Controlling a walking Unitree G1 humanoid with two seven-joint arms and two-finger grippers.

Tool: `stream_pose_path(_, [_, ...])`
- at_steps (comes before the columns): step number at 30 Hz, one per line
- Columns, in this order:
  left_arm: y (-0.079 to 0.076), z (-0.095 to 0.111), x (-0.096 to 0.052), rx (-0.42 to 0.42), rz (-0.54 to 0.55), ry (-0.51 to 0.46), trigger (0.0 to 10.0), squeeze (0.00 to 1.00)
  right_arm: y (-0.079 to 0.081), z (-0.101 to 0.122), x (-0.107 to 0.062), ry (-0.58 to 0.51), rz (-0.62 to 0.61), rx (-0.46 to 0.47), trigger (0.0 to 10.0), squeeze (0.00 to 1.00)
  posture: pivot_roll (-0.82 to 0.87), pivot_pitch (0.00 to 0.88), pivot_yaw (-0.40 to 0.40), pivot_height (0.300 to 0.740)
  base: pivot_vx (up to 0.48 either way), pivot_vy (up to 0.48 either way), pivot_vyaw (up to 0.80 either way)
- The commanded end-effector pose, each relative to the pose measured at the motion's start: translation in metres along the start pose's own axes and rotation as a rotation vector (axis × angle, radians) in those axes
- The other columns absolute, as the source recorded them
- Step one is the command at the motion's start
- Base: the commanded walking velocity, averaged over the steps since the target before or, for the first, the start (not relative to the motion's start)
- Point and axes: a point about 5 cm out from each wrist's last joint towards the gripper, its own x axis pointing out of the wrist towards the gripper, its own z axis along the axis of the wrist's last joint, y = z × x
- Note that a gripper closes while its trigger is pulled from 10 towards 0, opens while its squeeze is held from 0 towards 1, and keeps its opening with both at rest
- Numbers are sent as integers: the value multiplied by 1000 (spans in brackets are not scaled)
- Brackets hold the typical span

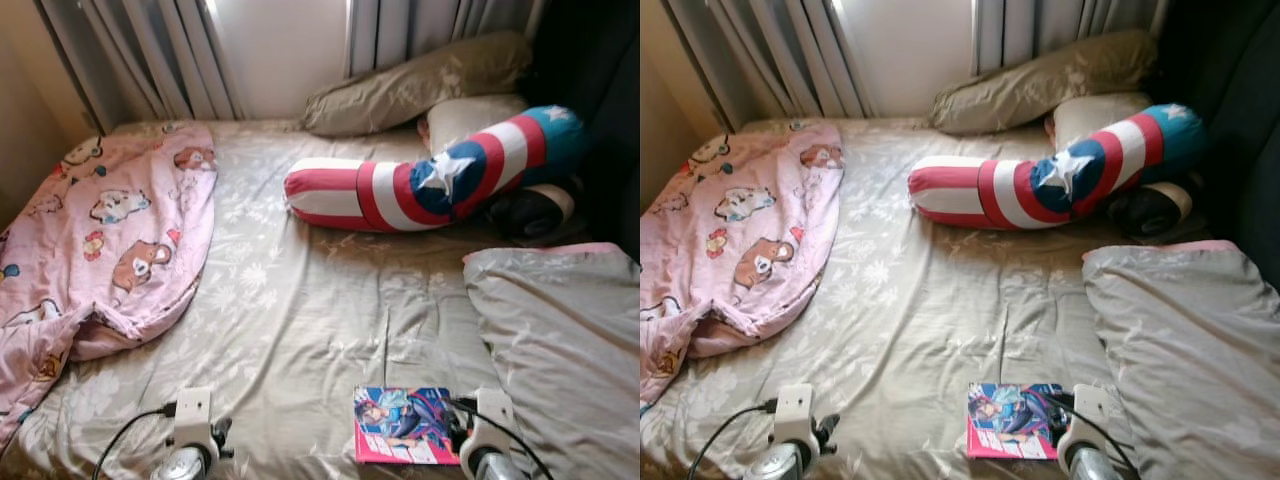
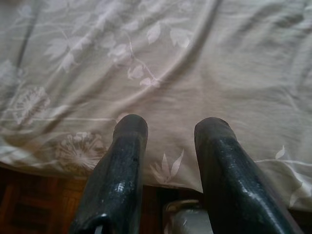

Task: Clean up the room

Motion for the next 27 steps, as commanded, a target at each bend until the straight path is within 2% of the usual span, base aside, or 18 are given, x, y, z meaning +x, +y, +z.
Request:
stream_pose_path(1, [1, -7, -1, 55, 1, 34, 10000, 0, 0, -10, -2, 48, 4, -11, 10000, 0, 24, 73, 37, 740, 0, 0, 0])
stream_pose_path(4, [1, -9, -1, 80, -3, 50, 10000, 0, -10, -25, -8, 106, -10, -23, 10000, 0, 15, 81, 47, 740, 0, 0, 0])
stream_pose_path(9, [3, -11, -2, 79, 8, 61, 10000, 0, -26, -44, -19, 136, -34, -26, 10000, 0, 5, 92, 61, 740, 0, 0, 86])
stream_pose_path(19, [6, -16, -4, 94, 11, 80, 10000, 0, -16, -45, -17, 157, -22, -41, 10000, 0, 11, 102, 63, 740, 0, 0, 728])
stream_pose_path(27, [8, -21, -5, 73, 31, 97, 10000, 0, -16, -47, -17, 177, -23, -41, 10000, 0, 21, 96, 48, 740, 0, 0, 0])
